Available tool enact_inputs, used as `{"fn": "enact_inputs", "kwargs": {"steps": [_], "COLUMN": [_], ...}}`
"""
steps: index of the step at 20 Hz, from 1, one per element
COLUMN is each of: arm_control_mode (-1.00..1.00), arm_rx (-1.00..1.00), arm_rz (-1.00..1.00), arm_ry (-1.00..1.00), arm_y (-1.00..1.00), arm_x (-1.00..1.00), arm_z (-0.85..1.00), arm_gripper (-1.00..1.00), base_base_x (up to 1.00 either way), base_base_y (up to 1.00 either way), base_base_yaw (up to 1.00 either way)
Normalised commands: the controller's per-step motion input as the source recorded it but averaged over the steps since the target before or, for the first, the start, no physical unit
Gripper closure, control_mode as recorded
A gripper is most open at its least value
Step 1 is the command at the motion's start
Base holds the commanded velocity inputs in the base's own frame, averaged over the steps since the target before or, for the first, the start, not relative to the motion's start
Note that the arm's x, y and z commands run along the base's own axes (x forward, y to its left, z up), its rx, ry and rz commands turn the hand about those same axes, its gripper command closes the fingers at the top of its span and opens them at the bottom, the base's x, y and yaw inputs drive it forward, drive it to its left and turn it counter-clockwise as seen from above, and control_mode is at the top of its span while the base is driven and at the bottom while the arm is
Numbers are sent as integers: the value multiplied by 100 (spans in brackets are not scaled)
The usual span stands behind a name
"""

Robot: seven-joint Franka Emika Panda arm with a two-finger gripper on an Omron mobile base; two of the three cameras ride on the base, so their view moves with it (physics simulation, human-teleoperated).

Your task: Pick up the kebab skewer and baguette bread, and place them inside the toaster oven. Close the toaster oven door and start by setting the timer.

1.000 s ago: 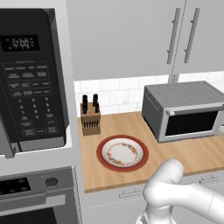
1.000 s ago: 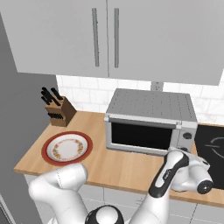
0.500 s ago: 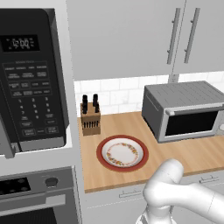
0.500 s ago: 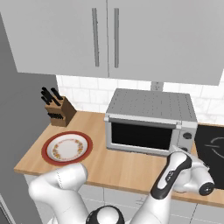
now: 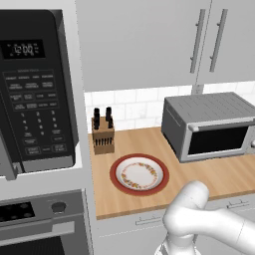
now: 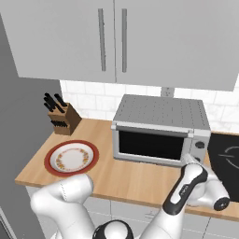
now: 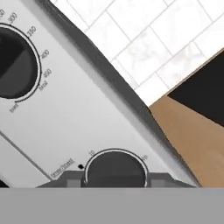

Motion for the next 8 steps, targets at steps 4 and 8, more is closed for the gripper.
{"fn": "enact_inputs", "kwargs": {"steps": [4,8], "arm_control_mode": [-100,-100], "arm_rx": [18,18], "arm_rz": [0,0], "arm_ry": [0,0], "arm_y": [-3,-1], "arm_x": [0,0], "arm_z": [-1,0], "arm_gripper": [100,100], "base_base_x": [0,0], "base_base_y": [0,0], "base_base_yaw": [0,0]}}
